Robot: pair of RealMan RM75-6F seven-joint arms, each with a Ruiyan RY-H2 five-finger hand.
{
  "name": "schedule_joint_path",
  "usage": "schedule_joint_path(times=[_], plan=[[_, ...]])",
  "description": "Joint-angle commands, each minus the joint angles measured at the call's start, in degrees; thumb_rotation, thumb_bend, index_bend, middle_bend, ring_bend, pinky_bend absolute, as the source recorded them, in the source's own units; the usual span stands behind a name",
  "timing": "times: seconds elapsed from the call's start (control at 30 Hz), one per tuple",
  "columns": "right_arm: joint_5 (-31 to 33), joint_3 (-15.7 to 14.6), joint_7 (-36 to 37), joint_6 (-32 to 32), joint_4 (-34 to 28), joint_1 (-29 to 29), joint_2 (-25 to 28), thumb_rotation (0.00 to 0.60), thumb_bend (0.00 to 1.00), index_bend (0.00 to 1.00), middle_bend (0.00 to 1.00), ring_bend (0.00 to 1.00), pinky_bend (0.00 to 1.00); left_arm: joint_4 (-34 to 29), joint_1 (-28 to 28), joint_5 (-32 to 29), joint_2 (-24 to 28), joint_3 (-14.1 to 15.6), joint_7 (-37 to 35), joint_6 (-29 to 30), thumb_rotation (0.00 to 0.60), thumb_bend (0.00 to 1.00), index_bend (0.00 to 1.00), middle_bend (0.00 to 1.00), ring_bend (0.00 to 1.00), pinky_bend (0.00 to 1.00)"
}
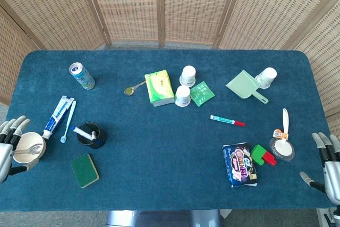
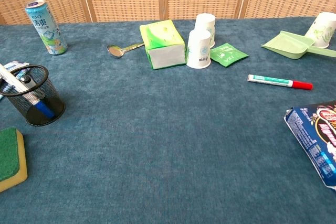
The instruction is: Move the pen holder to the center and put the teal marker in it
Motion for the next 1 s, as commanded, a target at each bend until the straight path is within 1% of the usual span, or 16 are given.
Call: schedule_joint_path(times=[0.03, 0.27, 0.4, 0.47, 0.5, 0.6, 0.7, 0.83, 1.0], plan=[[0.1, 0.0, 0.3, 0.1, -0.1, -0.1, 0.2, 0.600, 0.00, 0.01, 0.00, 0.00, 0.00, 0.0, -0.1, -0.3, 0.1, 0.0, 0.2, -0.3, 0.600, 0.05, 0.00, 0.00, 0.00, 0.00], [0.1, 0.0, 1.8, 0.5, -0.4, -0.3, 0.7, 0.600, 0.00, 0.01, 0.00, 0.00, 0.00, -0.1, -0.7, -0.4, 0.6, 0.3, -1.1, -1.6, 0.600, 0.05, 0.00, 0.00, 0.00, 0.00], [0.3, 0.1, 2.7, 0.7, -0.7, -0.5, 1.1, 0.600, 0.00, 0.00, 0.00, 0.00, 0.00, 0.5, -2.3, -0.5, 1.4, 0.3, -3.3, -4.4, 0.600, 0.05, 0.00, 0.00, 0.00, 0.00], [0.4, 0.1, 3.0, 0.7, -0.8, -0.5, 1.3, 0.600, 0.00, 0.00, 0.00, 0.00, 0.00, 1.3, -4.1, -1.0, 1.7, 0.0, -5.6, -7.6, 0.600, 0.05, 0.00, 0.00, 0.00, 0.00], [0.4, 0.0, 3.1, 0.6, -0.8, -0.5, 1.4, 0.600, 0.00, 0.00, 0.00, 0.00, 0.00, 2.1, -5.9, -1.5, 1.7, -0.5, -7.3, -10.2, 0.600, 0.05, 0.00, 0.00, 0.00, 0.00], [0.2, -0.1, 3.1, 0.5, -1.0, -0.5, 1.5, 0.600, 0.00, 0.00, 0.00, 0.00, 0.00, 4.2, -9.3, -1.2, 0.8, -1.4, -10.3, -14.2, 0.600, 0.05, 0.00, 0.00, 0.00, 0.00], [0.3, -0.2, 3.2, 0.5, -1.4, -0.6, 1.6, 0.600, 0.00, 0.00, 0.00, 0.00, 0.00, 5.6, -12.1, -0.5, -0.4, -2.1, -11.5, -16.8, 0.600, 0.05, 0.00, 0.00, 0.00, 0.00], [0.7, 0.0, 3.7, 0.8, -1.5, -0.8, 1.7, 0.600, 0.00, 0.00, 0.00, 0.00, 0.00, 5.3, -14.5, -1.4, -1.0, -2.6, -10.7, -20.1, 0.600, 0.05, 0.00, 0.00, 0.00, 0.00], [1.9, 0.6, 5.4, 1.1, -1.6, -1.1, 2.2, 0.600, 0.00, 0.00, 0.00, 0.00, 0.00, 3.3, -17.7, -4.9, -1.5, -3.2, -6.2, -25.8, 0.600, 0.05, 0.00, 0.00, 0.00, 0.00]])
